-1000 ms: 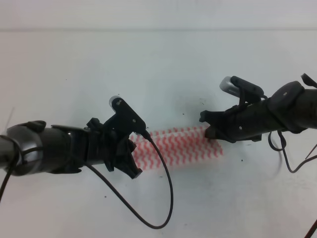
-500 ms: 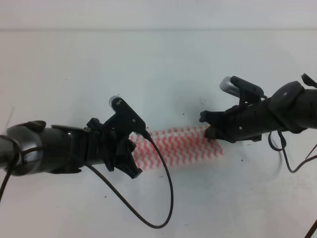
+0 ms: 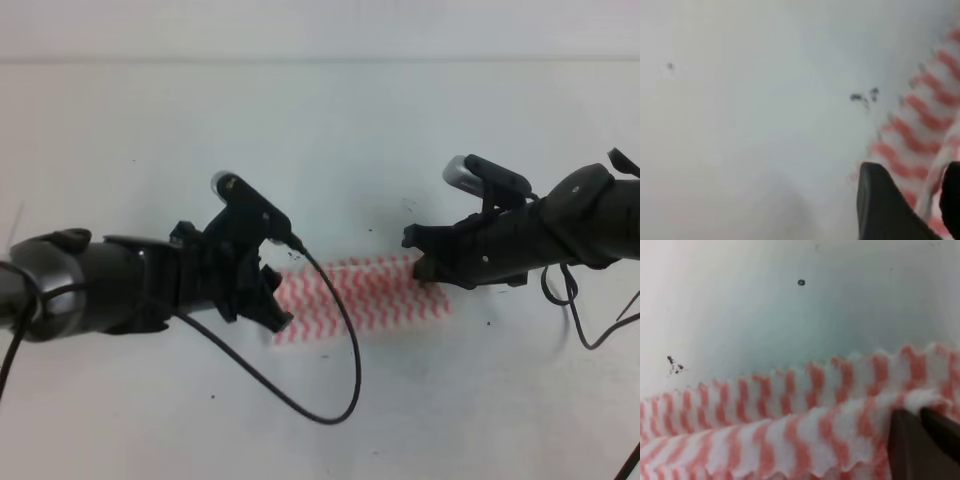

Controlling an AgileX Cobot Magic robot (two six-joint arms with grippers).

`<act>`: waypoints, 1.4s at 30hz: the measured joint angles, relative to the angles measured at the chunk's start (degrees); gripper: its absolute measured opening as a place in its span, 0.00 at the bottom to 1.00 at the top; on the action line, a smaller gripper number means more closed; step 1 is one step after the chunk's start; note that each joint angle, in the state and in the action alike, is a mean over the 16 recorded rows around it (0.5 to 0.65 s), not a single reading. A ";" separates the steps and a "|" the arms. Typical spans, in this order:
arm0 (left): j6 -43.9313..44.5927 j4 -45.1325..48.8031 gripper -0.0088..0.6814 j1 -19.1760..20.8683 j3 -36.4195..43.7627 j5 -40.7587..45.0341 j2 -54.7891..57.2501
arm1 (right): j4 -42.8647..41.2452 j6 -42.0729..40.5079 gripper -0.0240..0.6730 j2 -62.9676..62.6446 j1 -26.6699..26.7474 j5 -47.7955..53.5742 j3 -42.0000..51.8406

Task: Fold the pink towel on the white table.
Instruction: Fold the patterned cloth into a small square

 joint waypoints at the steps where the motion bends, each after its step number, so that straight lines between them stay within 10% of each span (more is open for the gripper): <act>1: -0.25 0.00 0.36 0.00 -0.34 -0.08 -0.14 | 0.00 0.00 0.01 0.00 0.00 0.05 0.00; 17: -4.94 0.49 0.05 0.00 -2.42 10.95 0.00 | -0.04 0.01 0.01 0.16 0.01 0.39 0.00; 28: -6.78 2.19 0.01 0.01 -2.38 17.16 5.49 | 0.42 0.01 0.02 0.00 0.00 0.51 -0.05; 42: -4.68 2.86 0.01 0.03 -2.45 15.48 7.30 | 1.81 0.00 0.31 -0.05 -0.22 -0.25 -2.91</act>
